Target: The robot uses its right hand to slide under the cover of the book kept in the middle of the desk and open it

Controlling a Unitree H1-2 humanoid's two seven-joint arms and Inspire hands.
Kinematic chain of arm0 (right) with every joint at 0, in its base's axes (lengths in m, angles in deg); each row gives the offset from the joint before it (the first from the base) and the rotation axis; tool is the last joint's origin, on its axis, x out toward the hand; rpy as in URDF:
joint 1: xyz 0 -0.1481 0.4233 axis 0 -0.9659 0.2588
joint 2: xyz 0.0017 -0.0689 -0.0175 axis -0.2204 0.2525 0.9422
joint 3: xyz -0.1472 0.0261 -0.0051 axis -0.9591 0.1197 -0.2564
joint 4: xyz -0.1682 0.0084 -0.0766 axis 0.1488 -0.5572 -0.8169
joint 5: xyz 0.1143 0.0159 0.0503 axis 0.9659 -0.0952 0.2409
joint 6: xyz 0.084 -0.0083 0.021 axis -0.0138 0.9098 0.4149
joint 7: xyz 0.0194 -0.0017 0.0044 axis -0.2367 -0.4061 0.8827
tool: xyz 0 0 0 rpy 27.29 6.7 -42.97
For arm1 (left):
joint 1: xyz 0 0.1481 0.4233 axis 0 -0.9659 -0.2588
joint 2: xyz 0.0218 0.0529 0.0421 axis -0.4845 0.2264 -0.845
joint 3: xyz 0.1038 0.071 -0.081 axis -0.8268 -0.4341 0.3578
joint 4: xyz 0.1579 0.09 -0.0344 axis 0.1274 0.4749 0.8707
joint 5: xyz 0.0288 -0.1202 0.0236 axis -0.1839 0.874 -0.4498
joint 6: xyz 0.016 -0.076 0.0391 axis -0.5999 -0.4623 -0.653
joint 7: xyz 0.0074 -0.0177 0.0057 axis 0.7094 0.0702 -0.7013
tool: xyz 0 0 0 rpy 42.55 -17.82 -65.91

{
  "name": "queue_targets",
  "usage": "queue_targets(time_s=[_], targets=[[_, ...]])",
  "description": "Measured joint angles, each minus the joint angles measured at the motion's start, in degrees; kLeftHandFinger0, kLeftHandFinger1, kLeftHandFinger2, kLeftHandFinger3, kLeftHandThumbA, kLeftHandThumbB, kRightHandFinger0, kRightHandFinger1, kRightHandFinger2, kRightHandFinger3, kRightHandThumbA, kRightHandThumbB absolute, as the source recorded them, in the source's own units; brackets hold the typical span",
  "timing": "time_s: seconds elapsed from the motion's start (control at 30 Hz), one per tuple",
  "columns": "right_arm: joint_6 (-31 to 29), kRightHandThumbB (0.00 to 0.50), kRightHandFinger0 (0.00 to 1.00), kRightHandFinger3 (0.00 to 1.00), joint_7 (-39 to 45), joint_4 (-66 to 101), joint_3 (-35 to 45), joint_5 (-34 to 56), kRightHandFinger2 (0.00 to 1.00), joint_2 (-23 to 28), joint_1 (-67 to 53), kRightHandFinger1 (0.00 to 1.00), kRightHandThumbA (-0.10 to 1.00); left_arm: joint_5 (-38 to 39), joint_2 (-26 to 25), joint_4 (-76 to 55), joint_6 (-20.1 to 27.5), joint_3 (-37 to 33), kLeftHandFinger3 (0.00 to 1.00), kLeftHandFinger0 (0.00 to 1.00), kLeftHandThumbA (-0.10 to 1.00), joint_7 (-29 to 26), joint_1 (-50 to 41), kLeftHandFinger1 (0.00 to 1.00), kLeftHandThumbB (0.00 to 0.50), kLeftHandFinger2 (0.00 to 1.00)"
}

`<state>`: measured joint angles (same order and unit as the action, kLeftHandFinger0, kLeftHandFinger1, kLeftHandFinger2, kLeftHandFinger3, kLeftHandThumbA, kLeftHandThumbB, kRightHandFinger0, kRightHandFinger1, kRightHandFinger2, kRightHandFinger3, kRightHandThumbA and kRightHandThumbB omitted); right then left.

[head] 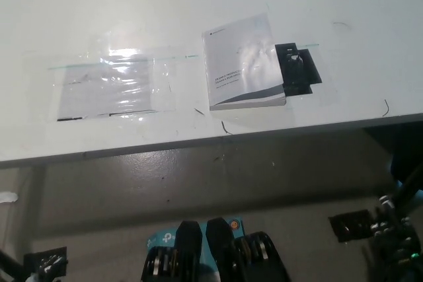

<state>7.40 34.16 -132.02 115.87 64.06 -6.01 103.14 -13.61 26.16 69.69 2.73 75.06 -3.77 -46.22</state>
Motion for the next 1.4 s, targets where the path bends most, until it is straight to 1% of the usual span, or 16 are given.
queue_targets(time_s=[0.03, 0.13, 0.2, 0.23, 0.33, 0.5, 0.53, 0.83, 0.9, 0.97, 1.07, 1.17, 1.23, 1.3, 1.37, 1.4], targets=[[0.02, 0.121, 0.80, 1.00, -0.54, 0.44, 0.43, 0.45, 1.00, 0.39, 0.43, 0.93, 1.00, 0.11, 0.00, 0.00, -0.08, -0.04, 0.93, 1.00, 0.45, -0.15, 0.00, 1.00, 0.000, 1.00], [0.15, 0.091, 1.00, 1.00, -2.41, 4.20, 2.32, 2.08, 1.00, 1.48, 1.64, 1.00, 1.00, 0.62, 0.02, 0.00, -0.31, -0.07, 1.00, 1.00, 0.45, -0.36, 0.00, 1.00, 0.000, 1.00], [0.36, 0.064, 1.00, 1.00, -4.04, 7.86, 3.40, 3.29, 1.00, 2.76, 2.79, 1.00, 1.00, 1.06, -0.09, 0.24, -0.31, -0.06, 1.00, 1.00, 0.43, -0.45, 0.03, 1.00, 0.000, 1.00], [0.43, 0.042, 1.00, 1.00, -4.58, 8.95, 3.75, 3.67, 1.00, 3.22, 3.26, 1.00, 1.00, 1.16, -0.14, 0.42, -0.29, -0.06, 1.00, 1.00, 0.48, -0.49, 0.07, 1.00, 0.000, 1.00], [0.55, 0.045, 1.00, 1.00, -7.26, 12.45, 5.12, 4.85, 1.00, 4.70, 4.82, 1.00, 1.00, 1.33, -0.19, 0.79, -0.28, -0.17, 0.96, 1.00, 0.40, -0.93, 0.18, 1.00, 0.000, 1.00], [0.67, 0.010, 1.00, 1.00, -11.62, 16.01, 6.94, 6.87, 1.00, 5.64, 6.36, 1.00, 1.00, 1.52, -0.07, 0.54, -0.31, -0.09, 1.00, 1.00, 0.43, -1.84, 0.31, 1.00, 0.000, 1.00], [0.68, 0.021, 1.00, 1.00, -12.13, 16.23, 6.98, 7.17, 1.00, 5.69, 6.50, 1.00, 1.00, 1.55, -0.04, 0.51, -0.31, -0.08, 1.00, 1.00, 0.34, -1.86, 0.30, 1.00, 0.000, 1.00], [0.85, 0.039, 1.00, 1.00, -16.48, 22.61, 6.25, 9.33, 1.00, 5.69, 8.09, 1.00, 1.00, 2.63, 0.60, -1.37, -0.46, 0.47, 1.00, 1.00, 0.41, -2.18, 0.16, 1.00, 0.000, 1.00], [0.85, 0.045, 1.00, 1.00, -16.97, 23.77, 5.67, 9.61, 1.00, 5.70, 8.55, 1.00, 1.00, 2.92, 0.69, -1.48, -0.46, 0.41, 1.00, 1.00, 0.51, -2.13, 0.06, 1.00, 0.000, 1.00], [0.90, 0.045, 1.00, 1.00, -17.35, 25.26, 4.86, 10.06, 1.00, 5.72, 9.29, 1.00, 1.00, 2.92, 0.67, -1.82, -0.48, -0.32, 1.00, 1.00, 0.48, -1.86, -0.32, 1.00, 0.000, 1.00], [1.18, 0.089, 1.00, 1.00, -17.53, 27.17, 3.60, 10.52, 1.00, 6.03, 10.59, 1.00, 1.00, 2.85, 0.35, -0.85, -0.32, -1.26, 1.00, 1.00, 0.46, -1.58, -0.51, 1.00, 0.000, 1.00], [1.40, 0.081, 1.00, 1.00, -18.00, 28.99, 2.73, 11.04, 1.00, 6.50, 12.14, 1.00, 0.97, 2.93, 0.07, 0.01, 0.00, -1.43, 1.00, 1.00, 0.40, -1.60, -0.52, 1.00, 0.000, 1.00], [1.68, 0.058, 1.00, 1.00, -18.42, 31.09, 2.10, 11.54, 1.00, 6.66, 13.09, 1.00, 0.94, 2.89, 0.01, -0.11, 0.06, -1.83, 1.00, 1.00, 0.56, -1.60, -0.59, 1.00, 0.000, 1.00], [2.01, 0.056, 1.00, 1.00, -18.65, 33.26, 1.18, 12.02, 1.00, 6.64, 13.83, 1.00, 0.94, 2.77, -0.10, -0.64, 0.06, -2.63, 1.00, 1.00, 0.43, -1.59, -0.91, 1.00, 0.000, 1.00], [2.55, 0.059, 1.00, 1.00, -18.83, 35.29, 0.03, 12.55, 1.00, 6.57, 14.15, 1.00, 0.93, 2.89, -0.01, -0.92, 0.07, -2.56, 1.00, 1.00, 0.45, -1.59, -1.06, 1.00, 0.000, 1.00], [2.83, 0.097, 1.00, 1.00, -18.96, 35.95, -0.55, 12.71, 1.00, 6.49, 14.24, 1.00, 0.91, 2.94, -0.01, -0.94, 0.07, -2.56, 1.00, 1.00, 0.47, -1.58, -1.11, 1.00, 0.000, 1.00]])
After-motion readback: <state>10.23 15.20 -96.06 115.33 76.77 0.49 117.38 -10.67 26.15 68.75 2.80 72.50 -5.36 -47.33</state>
